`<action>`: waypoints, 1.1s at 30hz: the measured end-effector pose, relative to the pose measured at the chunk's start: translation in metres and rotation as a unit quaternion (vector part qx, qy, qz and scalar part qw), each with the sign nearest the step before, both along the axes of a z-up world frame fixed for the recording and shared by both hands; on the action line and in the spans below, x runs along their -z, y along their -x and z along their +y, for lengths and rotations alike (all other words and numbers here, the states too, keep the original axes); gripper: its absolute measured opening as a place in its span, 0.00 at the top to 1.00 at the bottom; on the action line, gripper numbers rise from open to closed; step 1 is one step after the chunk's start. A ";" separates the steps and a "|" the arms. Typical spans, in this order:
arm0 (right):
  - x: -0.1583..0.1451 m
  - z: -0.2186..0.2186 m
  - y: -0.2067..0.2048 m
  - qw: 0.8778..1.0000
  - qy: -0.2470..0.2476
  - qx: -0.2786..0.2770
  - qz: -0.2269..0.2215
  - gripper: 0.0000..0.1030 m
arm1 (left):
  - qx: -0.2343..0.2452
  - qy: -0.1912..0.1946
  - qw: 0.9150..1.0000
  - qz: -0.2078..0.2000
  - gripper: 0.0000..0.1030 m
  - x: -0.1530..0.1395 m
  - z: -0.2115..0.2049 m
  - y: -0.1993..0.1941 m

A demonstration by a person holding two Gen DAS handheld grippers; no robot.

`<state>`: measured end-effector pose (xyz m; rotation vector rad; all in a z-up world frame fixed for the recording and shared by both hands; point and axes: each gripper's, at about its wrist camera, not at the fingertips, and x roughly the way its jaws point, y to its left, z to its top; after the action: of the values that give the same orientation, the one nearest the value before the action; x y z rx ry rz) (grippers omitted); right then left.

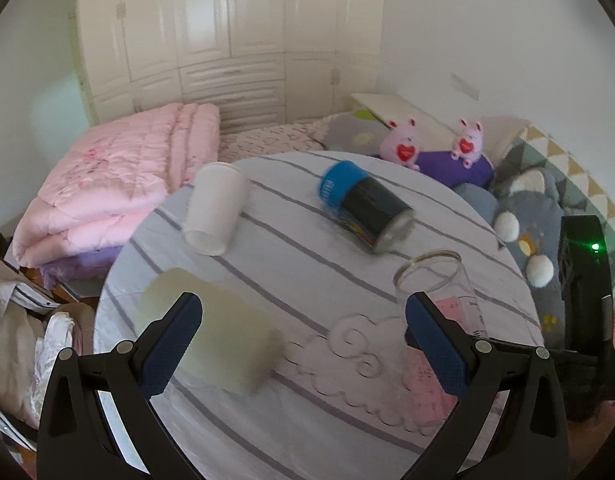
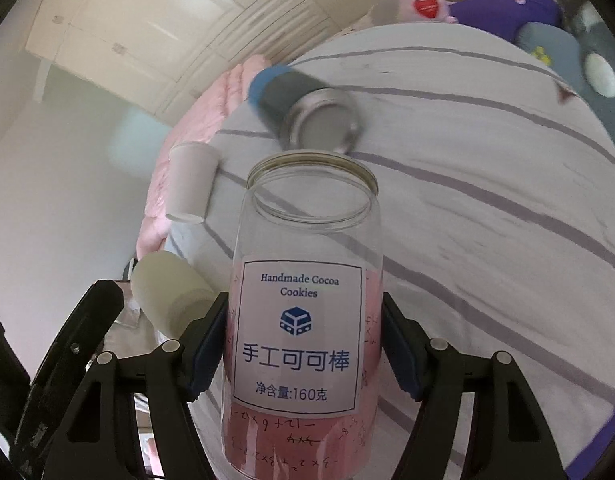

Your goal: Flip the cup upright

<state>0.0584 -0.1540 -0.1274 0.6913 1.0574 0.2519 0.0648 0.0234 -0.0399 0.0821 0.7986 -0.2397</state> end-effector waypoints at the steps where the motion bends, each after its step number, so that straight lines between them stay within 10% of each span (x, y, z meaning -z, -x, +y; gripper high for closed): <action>1: 0.000 -0.001 0.001 1.000 -0.001 0.001 0.000 0.31 | 0.002 -0.001 1.000 0.003 0.00 0.000 -0.003 0.002; 15: 0.001 -0.010 -0.001 1.000 -0.026 -0.013 0.005 0.20 | -0.014 -0.009 1.000 0.000 0.00 -0.015 -0.027 0.031; 22: -0.036 -0.030 0.026 0.995 0.062 -0.039 -0.071 0.20 | -0.023 -0.010 0.999 -0.027 0.00 -0.024 -0.048 0.047; 33: -0.076 -0.055 0.073 0.916 0.308 -0.002 -0.256 0.17 | -0.005 -0.005 1.000 -0.009 0.00 -0.014 -0.081 0.057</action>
<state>-0.0151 -0.2086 -0.0512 0.0354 0.5748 0.0814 0.0082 -0.0575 -0.0258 0.0896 0.7820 -0.2242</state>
